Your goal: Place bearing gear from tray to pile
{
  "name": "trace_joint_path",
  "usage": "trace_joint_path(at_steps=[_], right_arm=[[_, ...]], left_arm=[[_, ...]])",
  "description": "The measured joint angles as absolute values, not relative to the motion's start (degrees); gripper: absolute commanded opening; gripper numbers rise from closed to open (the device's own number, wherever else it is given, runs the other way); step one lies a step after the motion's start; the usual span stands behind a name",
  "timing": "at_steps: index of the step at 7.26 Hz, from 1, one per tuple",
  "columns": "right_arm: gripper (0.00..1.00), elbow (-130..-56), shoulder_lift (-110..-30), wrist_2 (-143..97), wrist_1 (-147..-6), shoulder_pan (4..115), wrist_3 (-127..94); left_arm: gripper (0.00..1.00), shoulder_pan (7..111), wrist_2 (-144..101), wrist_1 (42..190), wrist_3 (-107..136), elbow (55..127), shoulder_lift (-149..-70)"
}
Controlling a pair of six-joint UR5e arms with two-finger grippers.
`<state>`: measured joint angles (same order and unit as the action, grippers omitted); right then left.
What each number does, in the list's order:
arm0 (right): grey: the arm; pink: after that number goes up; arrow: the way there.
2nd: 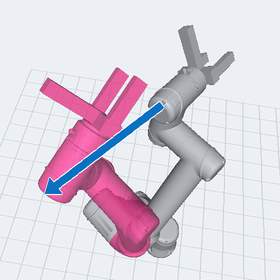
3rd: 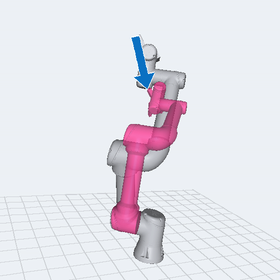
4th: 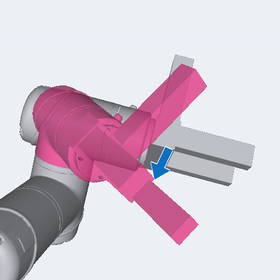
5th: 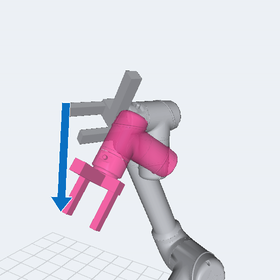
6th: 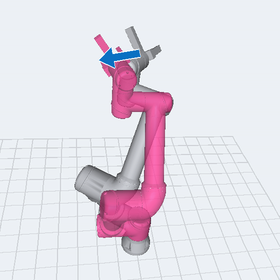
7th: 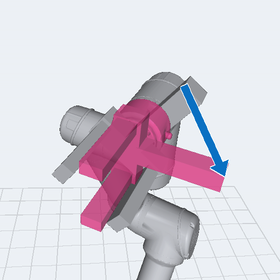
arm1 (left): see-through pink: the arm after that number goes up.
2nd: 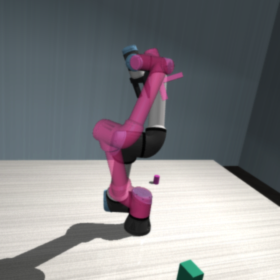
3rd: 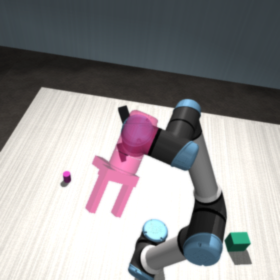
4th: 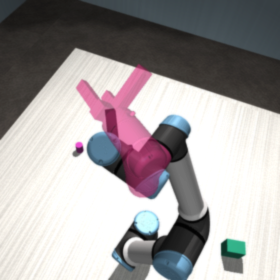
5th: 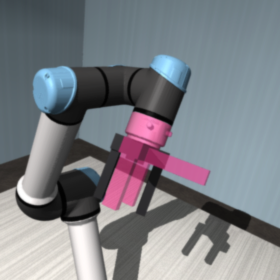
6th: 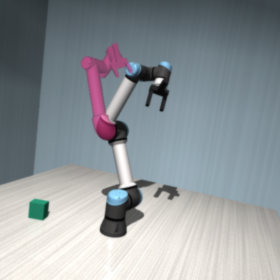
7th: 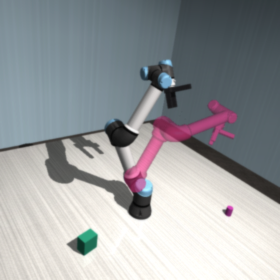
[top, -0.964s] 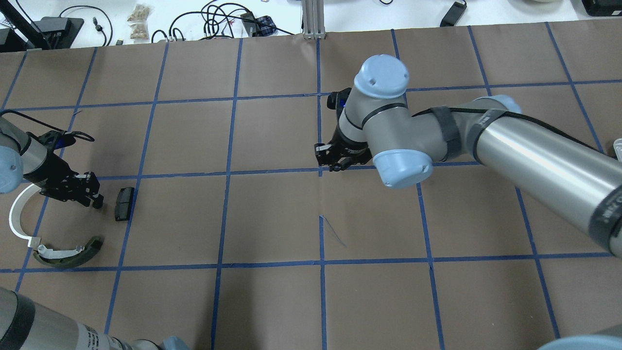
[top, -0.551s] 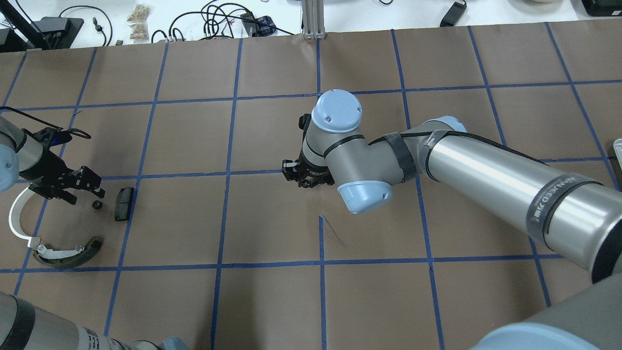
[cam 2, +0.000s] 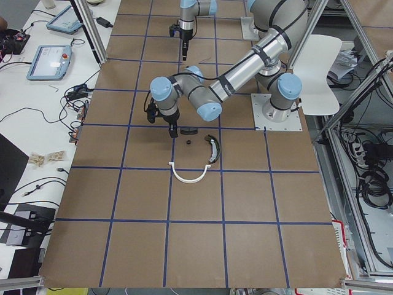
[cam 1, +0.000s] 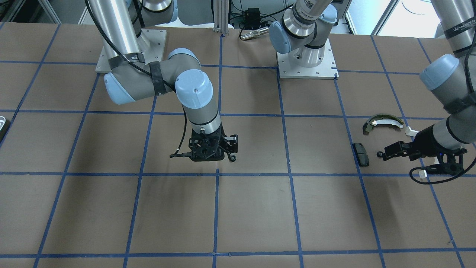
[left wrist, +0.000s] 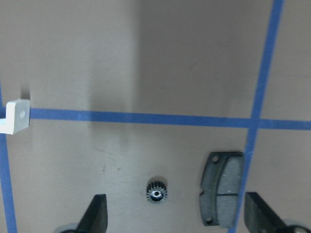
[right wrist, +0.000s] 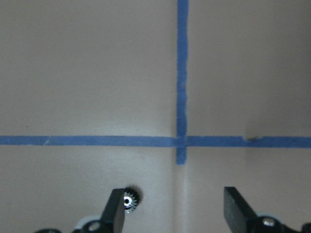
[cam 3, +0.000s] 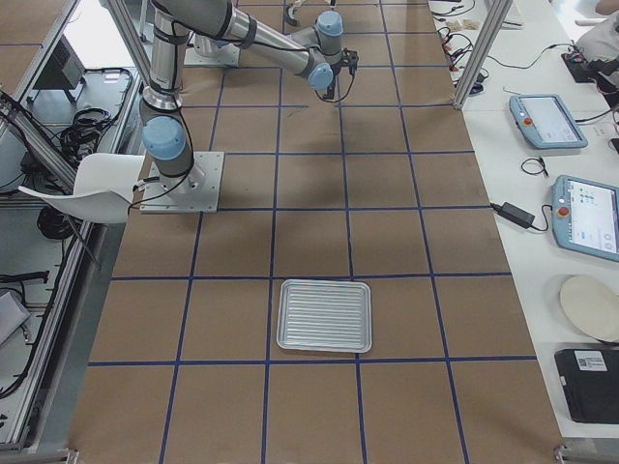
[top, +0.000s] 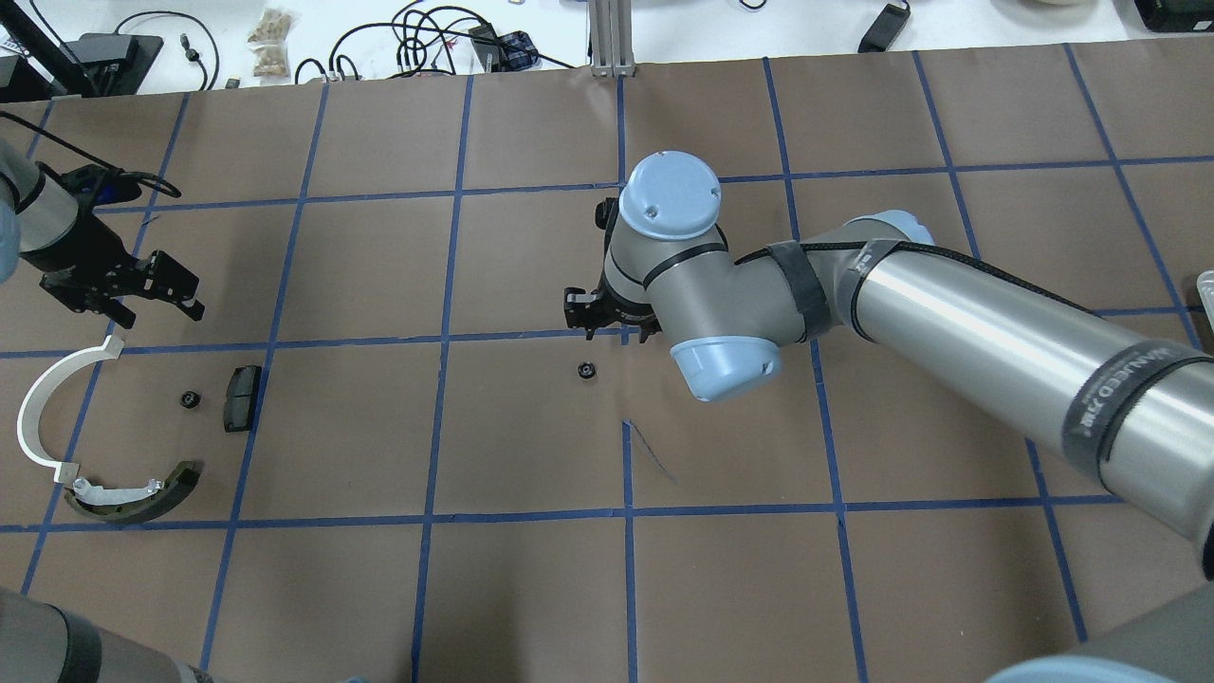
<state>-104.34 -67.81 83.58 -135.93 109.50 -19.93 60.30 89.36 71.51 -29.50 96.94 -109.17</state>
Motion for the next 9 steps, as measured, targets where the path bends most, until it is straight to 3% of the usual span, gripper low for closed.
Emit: trace_joint_path(at_steps=[2,6,9], right_arm=[[1.0,-103.19,-74.84,86.34,-127.43,103.33,-10.2],[1.0,-85.77,-81.15,86.62,-96.54,94.0,0.1],[1.0,-85.27,-87.31,86.77,-88.71,91.28,5.02]], left_arm=[[1.0,68.36,89.4,72.32,-24.16,95.69,-108.02],[1.0,88.42,89.53,71.55,-5.9,96.18,-106.56],[1.0,101.99,89.39,66.1,3.73,97.49,-108.49]])
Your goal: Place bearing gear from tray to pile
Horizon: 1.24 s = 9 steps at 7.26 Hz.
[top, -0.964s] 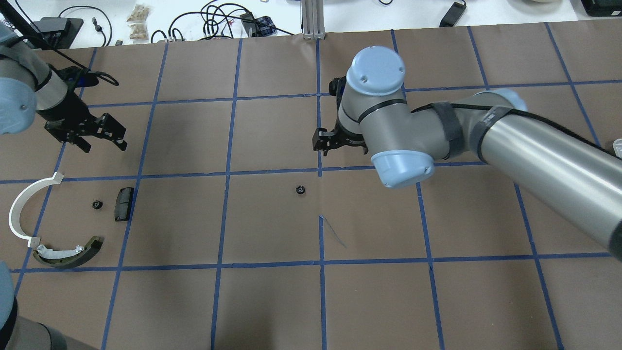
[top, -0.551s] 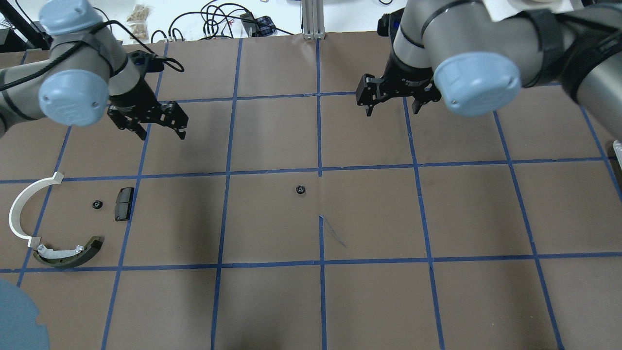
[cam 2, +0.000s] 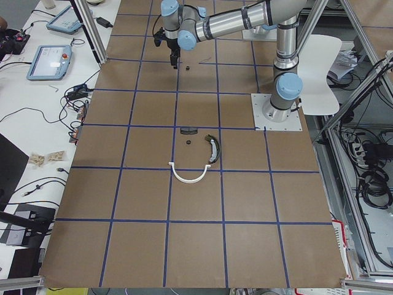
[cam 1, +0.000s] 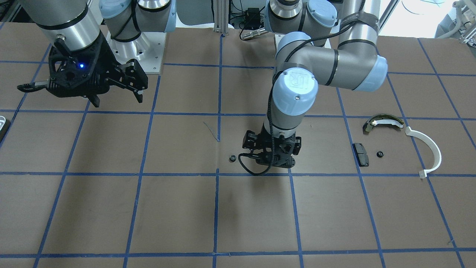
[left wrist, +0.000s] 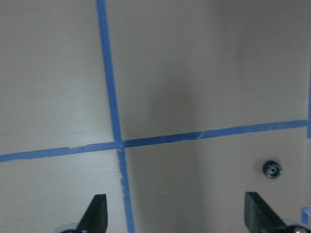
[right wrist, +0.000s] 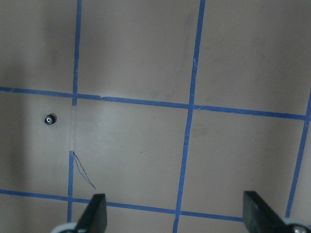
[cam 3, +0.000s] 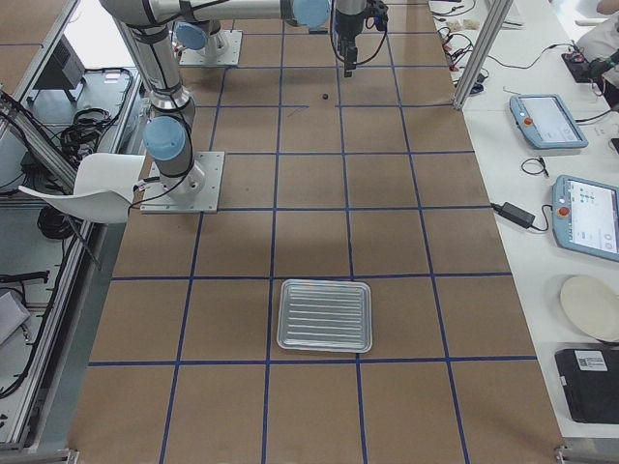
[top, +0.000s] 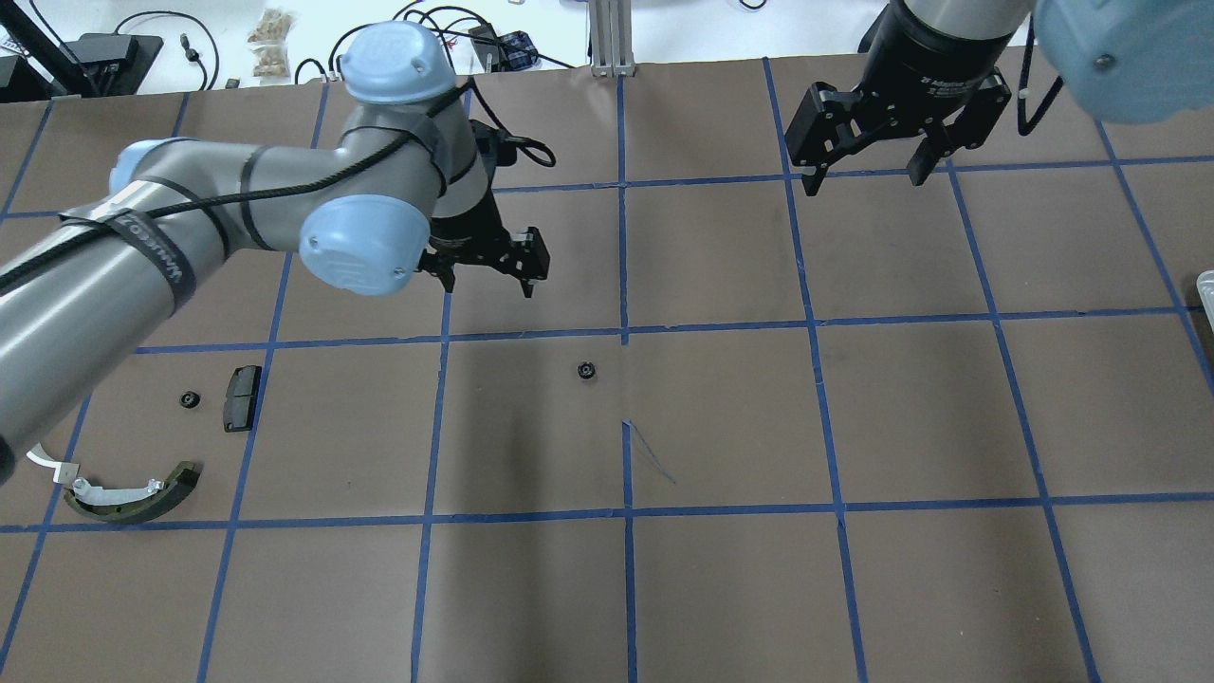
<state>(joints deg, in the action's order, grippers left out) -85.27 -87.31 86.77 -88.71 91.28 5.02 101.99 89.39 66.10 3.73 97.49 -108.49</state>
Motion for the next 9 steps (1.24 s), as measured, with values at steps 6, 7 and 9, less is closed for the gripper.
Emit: trace_joint_path(at_steps=[6,7,9], right_arm=[[1.0,-86.26,-88.3,90.6,-89.31,89.76,4.69],[1.0,-86.24,-88.31,90.58,-89.85,89.53,4.62],[1.0,-86.22,-88.39,90.68,-91.79,89.25,4.58]], left_arm=[[1.0,107.26,88.94,47.53,6.32,110.9,-110.53],[0.98,107.29,88.76,46.45,6.38,111.02,-111.24],[0.97,107.6,88.62,42.08,6.92,111.0,-113.01]])
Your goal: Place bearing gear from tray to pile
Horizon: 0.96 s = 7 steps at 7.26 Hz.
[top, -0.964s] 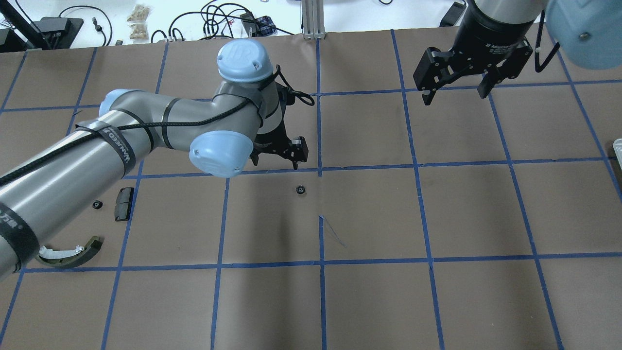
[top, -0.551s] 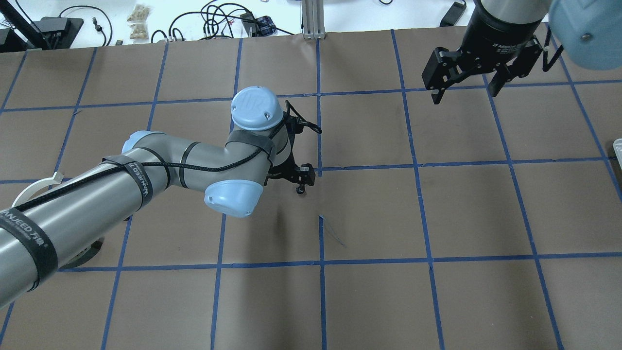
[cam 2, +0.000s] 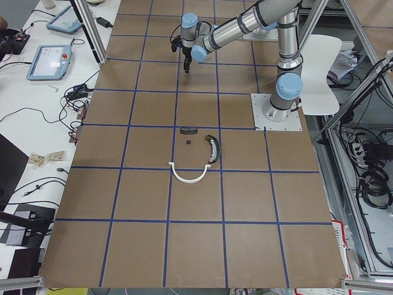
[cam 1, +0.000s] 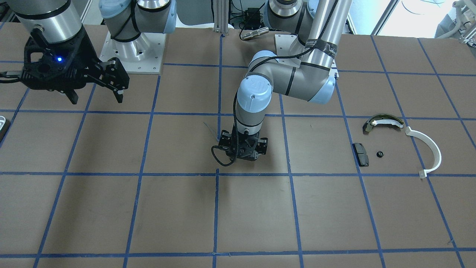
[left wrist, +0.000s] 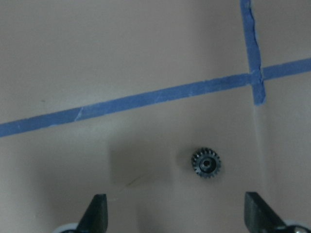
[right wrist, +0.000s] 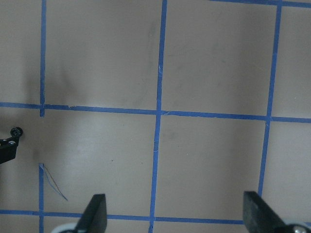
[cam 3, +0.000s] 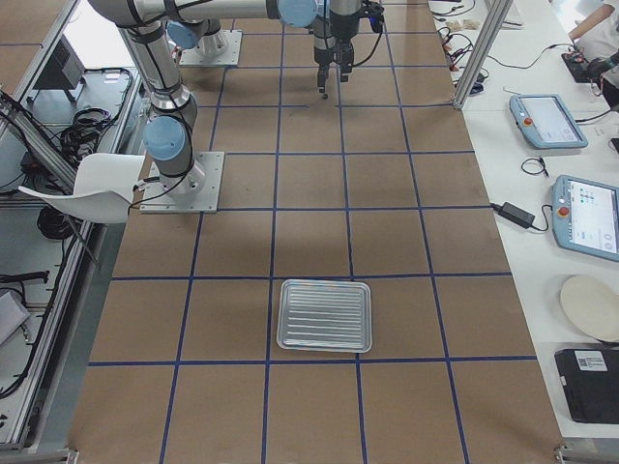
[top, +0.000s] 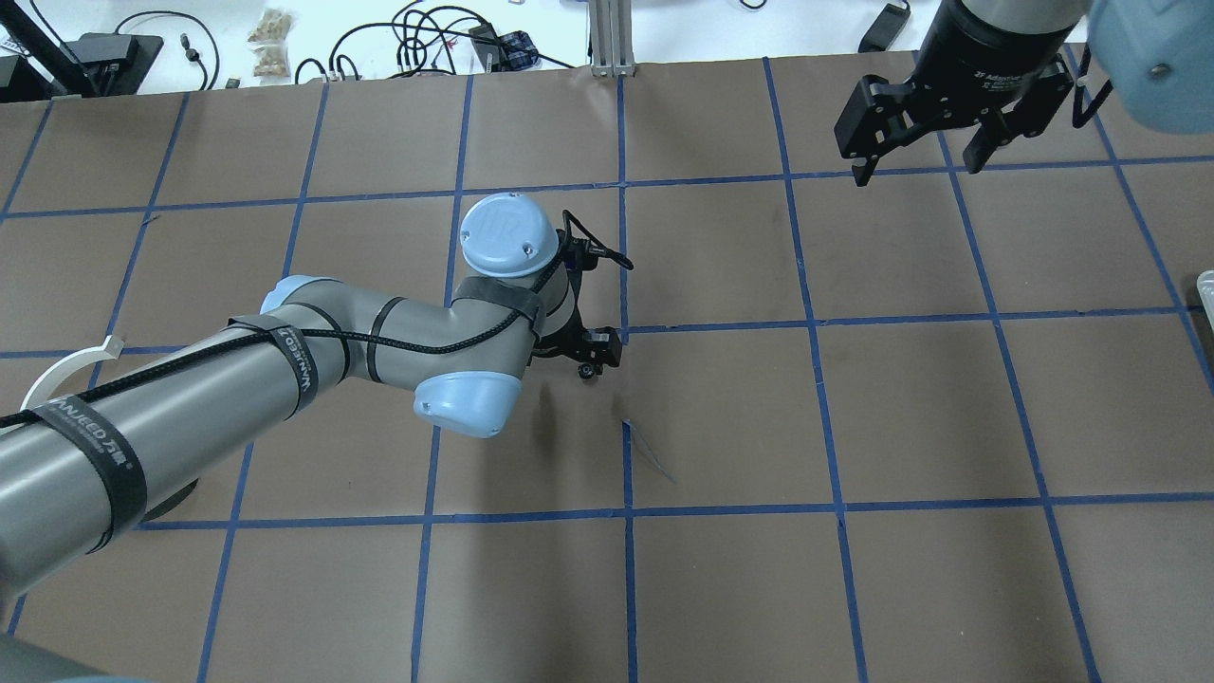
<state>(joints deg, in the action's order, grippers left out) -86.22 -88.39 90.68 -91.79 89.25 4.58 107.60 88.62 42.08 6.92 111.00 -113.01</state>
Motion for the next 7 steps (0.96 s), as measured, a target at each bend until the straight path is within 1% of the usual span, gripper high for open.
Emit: trace_joint_path(at_steps=[1,2,3,4,5,6,7], right_arm=[[1.0,-86.24,-88.39,90.57,-92.27,89.3,4.57],[1.0,-86.25,-88.38,90.51,-92.41,89.33,4.57],[1.0,-86.24,-88.33,90.45,-92.57,89.41,4.59],[1.0,-86.24,-88.28,90.43,-92.72,89.42,4.63],[1.0,-86.24,-88.32,90.46,-92.69,89.42,4.65],[1.0,-86.27,-88.37,90.43,-92.7,89.45,4.65],[1.0,-86.27,-88.37,90.41,-92.76,89.46,4.66]], left_arm=[[0.92,108.02,88.6,40.59,7.05,110.96,-113.79],[0.67,108.4,88.57,39.8,7.21,110.93,-114.43],[0.45,108.8,88.45,39.42,7.61,110.94,-114.8],[0.42,109.25,88.3,39.27,7.97,110.97,-114.93],[0.42,109.57,88.26,39.23,8.0,110.98,-115.02],[0.37,109.71,88.25,39.21,7.85,110.93,-115.11],[0.11,109.74,88.24,39.2,7.63,110.84,-115.17]])
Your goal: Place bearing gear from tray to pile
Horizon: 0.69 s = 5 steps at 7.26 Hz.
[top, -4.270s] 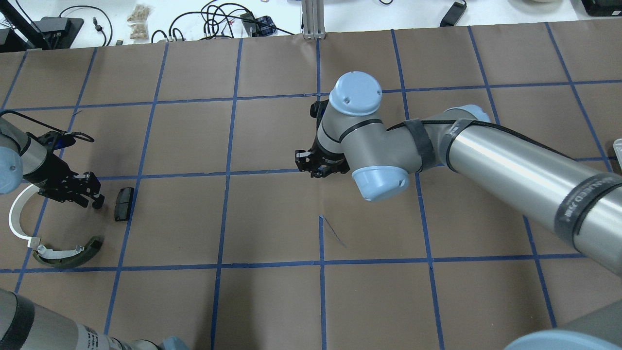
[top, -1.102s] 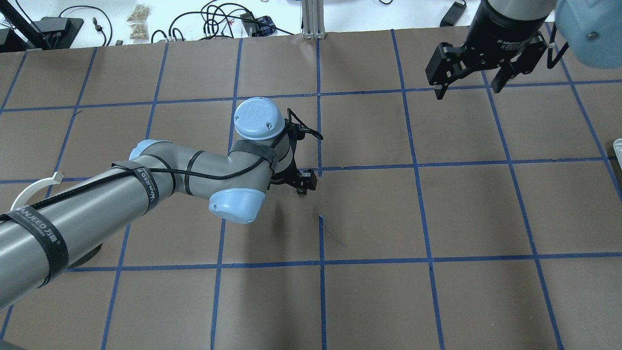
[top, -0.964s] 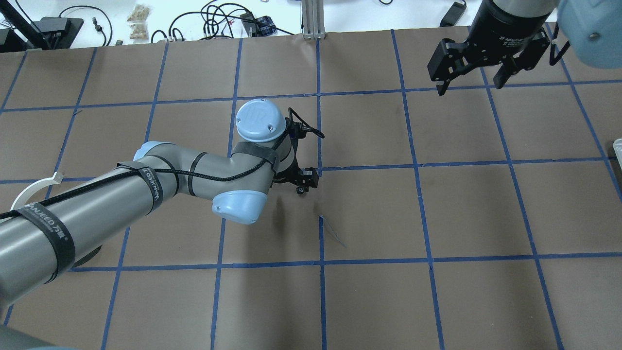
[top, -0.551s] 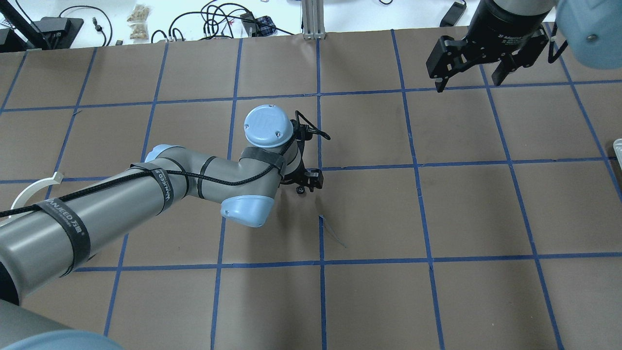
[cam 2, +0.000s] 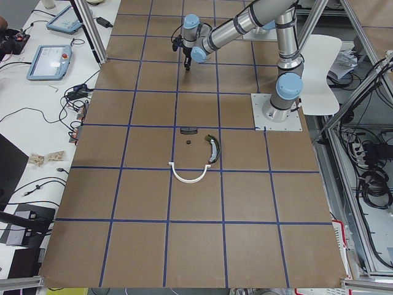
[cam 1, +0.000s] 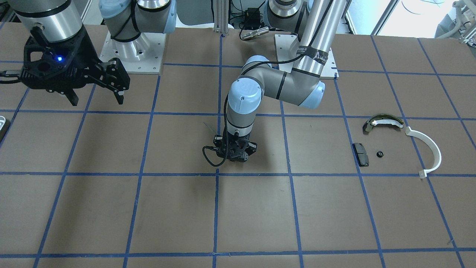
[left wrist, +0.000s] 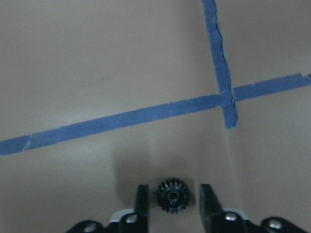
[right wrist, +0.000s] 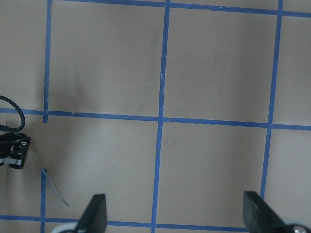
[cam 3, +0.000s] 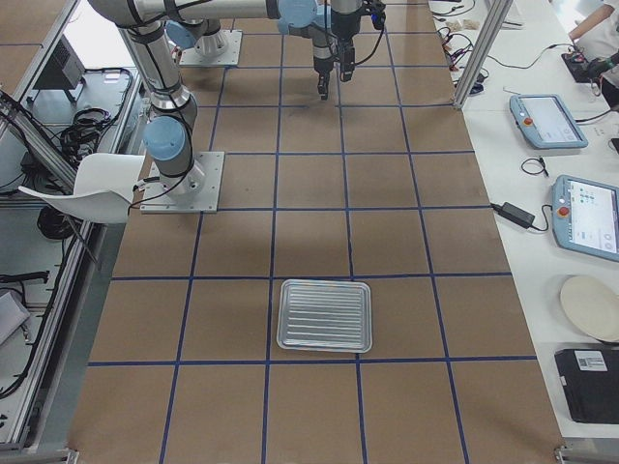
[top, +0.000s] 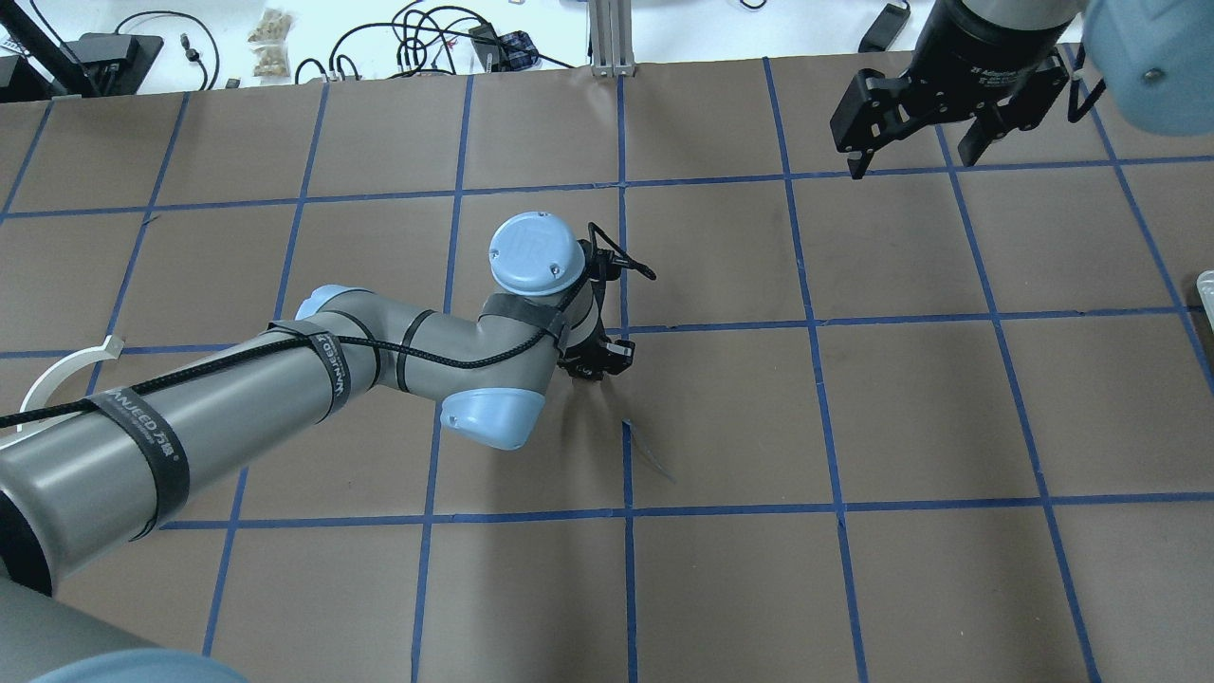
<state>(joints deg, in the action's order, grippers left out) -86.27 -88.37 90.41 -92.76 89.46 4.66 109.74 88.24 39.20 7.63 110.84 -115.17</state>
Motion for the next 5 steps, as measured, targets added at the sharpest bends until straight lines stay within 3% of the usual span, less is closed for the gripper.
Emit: trace_joint_path(at_steps=[1,5], right_arm=[[1.0,-86.27,-88.38,90.42,-92.79,89.47,4.66],[1.0,-86.29,-88.42,90.38,-92.81,89.47,4.66]], left_arm=[[0.0,109.76,88.24,39.2,7.48,110.82,-115.2],[0.0,109.07,88.52,41.45,7.24,109.31,-114.37]])
